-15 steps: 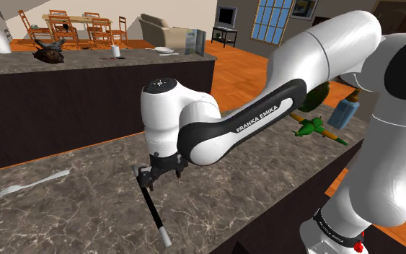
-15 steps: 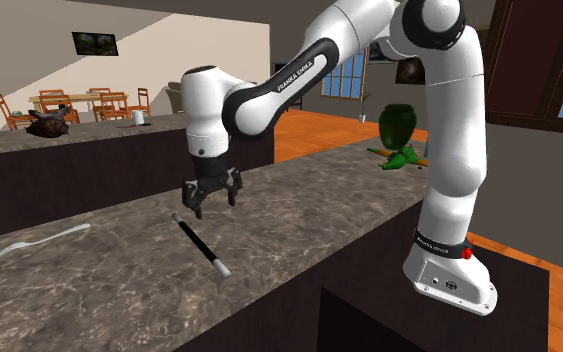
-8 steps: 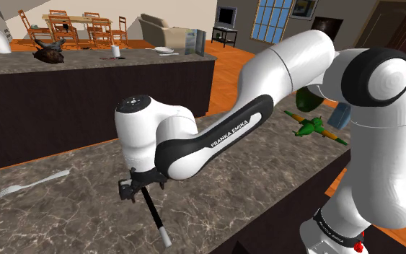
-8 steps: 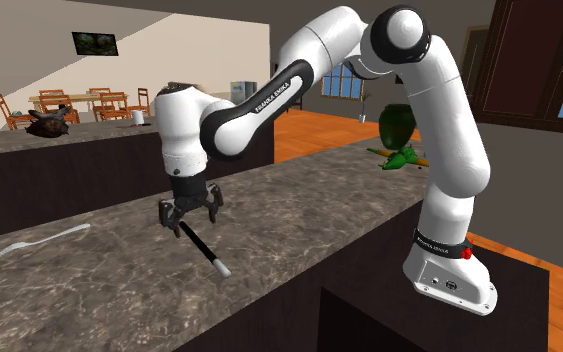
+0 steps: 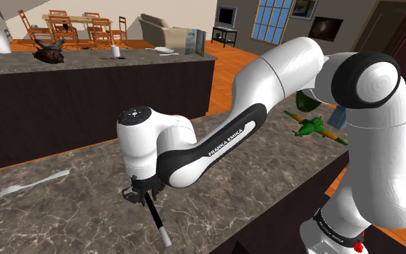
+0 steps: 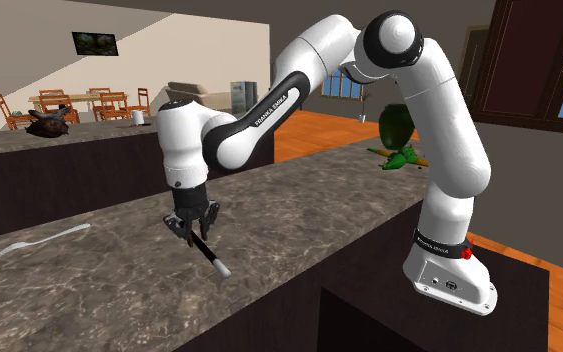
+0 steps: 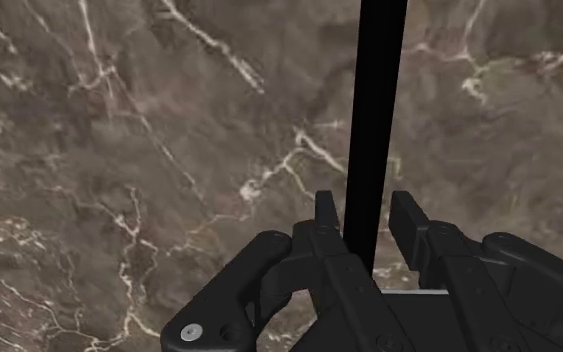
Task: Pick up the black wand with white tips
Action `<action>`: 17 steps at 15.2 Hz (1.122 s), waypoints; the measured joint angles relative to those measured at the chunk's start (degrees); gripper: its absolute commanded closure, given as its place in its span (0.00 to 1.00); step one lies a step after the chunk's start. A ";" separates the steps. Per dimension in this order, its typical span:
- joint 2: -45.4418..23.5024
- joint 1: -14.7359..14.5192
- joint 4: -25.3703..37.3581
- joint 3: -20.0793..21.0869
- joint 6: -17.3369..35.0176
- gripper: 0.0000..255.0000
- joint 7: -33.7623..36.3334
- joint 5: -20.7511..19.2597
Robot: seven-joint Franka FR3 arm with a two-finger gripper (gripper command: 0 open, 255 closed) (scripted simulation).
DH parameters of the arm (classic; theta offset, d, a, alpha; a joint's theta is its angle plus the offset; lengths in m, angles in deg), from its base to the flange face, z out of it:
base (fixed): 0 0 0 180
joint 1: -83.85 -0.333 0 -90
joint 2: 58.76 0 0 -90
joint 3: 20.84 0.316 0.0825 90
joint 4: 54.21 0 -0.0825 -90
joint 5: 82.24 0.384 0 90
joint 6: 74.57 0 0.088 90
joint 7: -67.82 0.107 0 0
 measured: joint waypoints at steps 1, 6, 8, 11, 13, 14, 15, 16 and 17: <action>0.01 0.02 -0.04 0.00 0.04 1.00 0.00 -0.01; 0.01 0.03 -0.08 -0.01 0.07 1.00 0.00 -0.01; -0.12 -0.05 0.05 -0.05 0.06 1.00 0.04 -0.07; 0.94 0.37 0.17 0.45 -0.95 1.00 -0.52 0.71; 1.64 0.55 0.81 0.83 -2.14 1.00 -0.99 1.36; 2.02 0.60 0.95 1.03 -2.60 1.00 -1.10 1.65; 2.50 0.80 1.04 1.24 -3.09 1.00 -1.39 2.01; 2.76 0.83 1.40 1.39 -3.66 1.00 -1.56 2.28; 3.00 0.92 1.96 1.53 -4.37 1.00 -1.88 2.56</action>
